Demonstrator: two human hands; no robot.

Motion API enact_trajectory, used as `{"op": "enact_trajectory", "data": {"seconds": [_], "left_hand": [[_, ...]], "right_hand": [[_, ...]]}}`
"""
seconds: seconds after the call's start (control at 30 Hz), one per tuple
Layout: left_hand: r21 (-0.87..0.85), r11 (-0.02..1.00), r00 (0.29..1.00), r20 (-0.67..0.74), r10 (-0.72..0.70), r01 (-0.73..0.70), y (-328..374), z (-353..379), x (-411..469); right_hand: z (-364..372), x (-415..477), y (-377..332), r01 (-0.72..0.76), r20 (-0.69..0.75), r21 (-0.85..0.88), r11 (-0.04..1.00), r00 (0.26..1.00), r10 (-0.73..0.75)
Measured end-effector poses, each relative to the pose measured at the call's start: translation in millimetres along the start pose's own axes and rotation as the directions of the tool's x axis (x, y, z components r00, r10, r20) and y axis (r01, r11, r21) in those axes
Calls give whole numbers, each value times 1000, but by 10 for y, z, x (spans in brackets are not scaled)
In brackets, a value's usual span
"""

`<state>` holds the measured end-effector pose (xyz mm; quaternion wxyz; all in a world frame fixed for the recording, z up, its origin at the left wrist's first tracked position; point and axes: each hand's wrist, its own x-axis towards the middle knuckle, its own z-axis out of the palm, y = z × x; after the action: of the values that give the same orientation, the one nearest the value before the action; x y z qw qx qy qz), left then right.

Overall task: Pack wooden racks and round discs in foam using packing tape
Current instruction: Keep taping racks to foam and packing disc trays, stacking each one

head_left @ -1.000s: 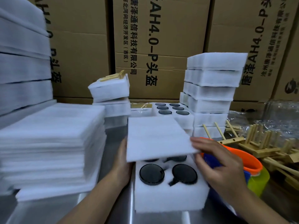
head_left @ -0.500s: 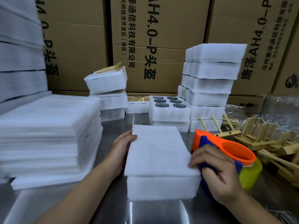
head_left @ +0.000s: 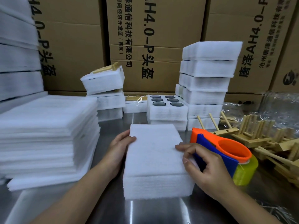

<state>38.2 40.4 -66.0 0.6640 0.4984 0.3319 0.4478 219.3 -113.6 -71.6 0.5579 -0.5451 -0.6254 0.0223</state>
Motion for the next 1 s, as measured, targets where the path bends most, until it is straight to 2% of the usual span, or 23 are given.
{"op": "enact_trajectory", "data": {"seconds": [0.13,0.3,0.37,0.43,0.5,0.57,0.63,0.67,0.73,0.8,0.83,0.93,1.0], "left_hand": [[-24,1000,1000,-5,-12,12,4,-2,22],[-10,1000,1000,-14,-16,16,41,-11,4],[88,996,998,-68,11,-5,104,5,11],[274,955,986,-83,142,-114,216,57,25],[537,797,950,31,310,-278,371,154,21],[737,510,887,276,371,-443,501,322,2],[790,253,822,486,296,-559,498,554,0],[800,155,809,540,233,-579,439,674,5],[836,7,835,547,58,-548,261,838,1],[873,-39,872,483,-83,-487,138,881,13],[881,-40,878,466,-110,-472,124,870,25],[876,-65,875,467,-125,-477,133,852,53],[881,-71,881,458,-123,-468,130,863,44]], "right_hand": [[27,9,-8,18,111,57,998,994,-24],[38,13,-6,40,138,60,997,989,-48],[35,25,-6,33,155,55,998,987,-41],[30,42,-1,34,154,37,999,987,-39],[25,52,2,39,147,25,999,988,-42],[21,55,10,54,151,19,998,987,-56],[27,60,23,88,142,8,996,986,-88],[35,63,32,108,132,1,994,985,-107],[40,69,33,141,110,8,990,984,-141],[30,78,14,159,105,19,987,981,-160],[21,86,4,166,118,14,986,979,-167],[-24,136,-23,140,159,15,990,977,-141],[-78,161,-60,90,60,-8,996,994,-90]]}}
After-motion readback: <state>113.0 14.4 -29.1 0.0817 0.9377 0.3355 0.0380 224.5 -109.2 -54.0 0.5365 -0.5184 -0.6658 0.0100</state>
